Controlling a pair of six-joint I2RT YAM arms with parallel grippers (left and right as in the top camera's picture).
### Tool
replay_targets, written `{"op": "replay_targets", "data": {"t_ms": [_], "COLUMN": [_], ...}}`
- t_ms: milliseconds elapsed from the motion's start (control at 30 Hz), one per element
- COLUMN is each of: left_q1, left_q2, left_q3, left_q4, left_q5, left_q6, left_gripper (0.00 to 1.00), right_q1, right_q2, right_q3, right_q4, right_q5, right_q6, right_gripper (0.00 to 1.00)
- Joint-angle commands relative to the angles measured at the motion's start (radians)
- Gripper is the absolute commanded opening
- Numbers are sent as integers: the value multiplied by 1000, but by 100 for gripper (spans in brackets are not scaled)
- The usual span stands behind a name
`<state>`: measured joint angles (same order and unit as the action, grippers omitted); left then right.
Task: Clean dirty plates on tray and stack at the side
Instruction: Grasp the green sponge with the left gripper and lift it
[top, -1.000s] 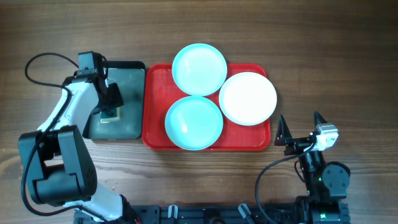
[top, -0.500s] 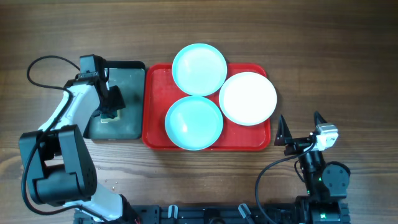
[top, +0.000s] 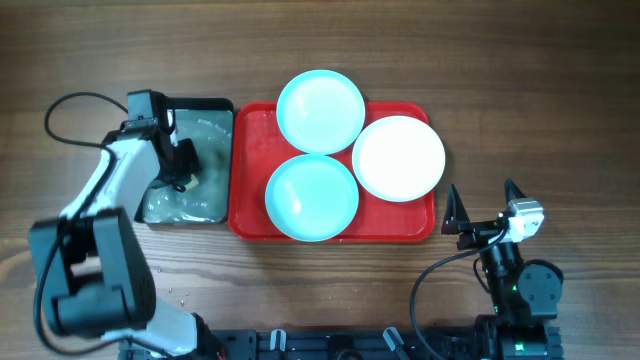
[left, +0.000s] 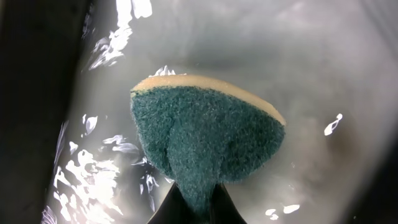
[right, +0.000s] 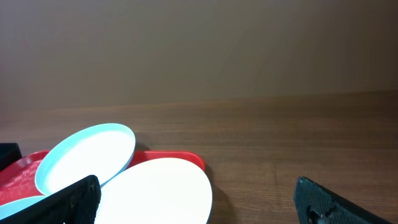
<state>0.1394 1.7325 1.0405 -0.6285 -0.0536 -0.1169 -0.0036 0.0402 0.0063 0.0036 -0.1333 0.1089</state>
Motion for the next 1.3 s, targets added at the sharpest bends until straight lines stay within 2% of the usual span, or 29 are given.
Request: {"op": "replay_targets", "data": {"t_ms": [0,100,300,1267], "left_q1": [2,2,2,3], "left_q2": [-144,-219,-241,-242], "left_q3": [0,0,0,-1], "left_q4": [-19,-21,-22,-14], "left_q5": [33,145,256,220], "left_q6": [-2,-2,-2,6], "left_gripper": [4,4,4,4], "right_q1": [-5,-5,-5,-5], "right_q2": [-3,-3,-3,-3], "right_q3": [-1,-1,-1,-1], "right_q4": [5,5,5,5], "right_q5": [6,6,6,6], "right_q6": [10,10,10,10], "right_gripper": [100,100,100,100]}}
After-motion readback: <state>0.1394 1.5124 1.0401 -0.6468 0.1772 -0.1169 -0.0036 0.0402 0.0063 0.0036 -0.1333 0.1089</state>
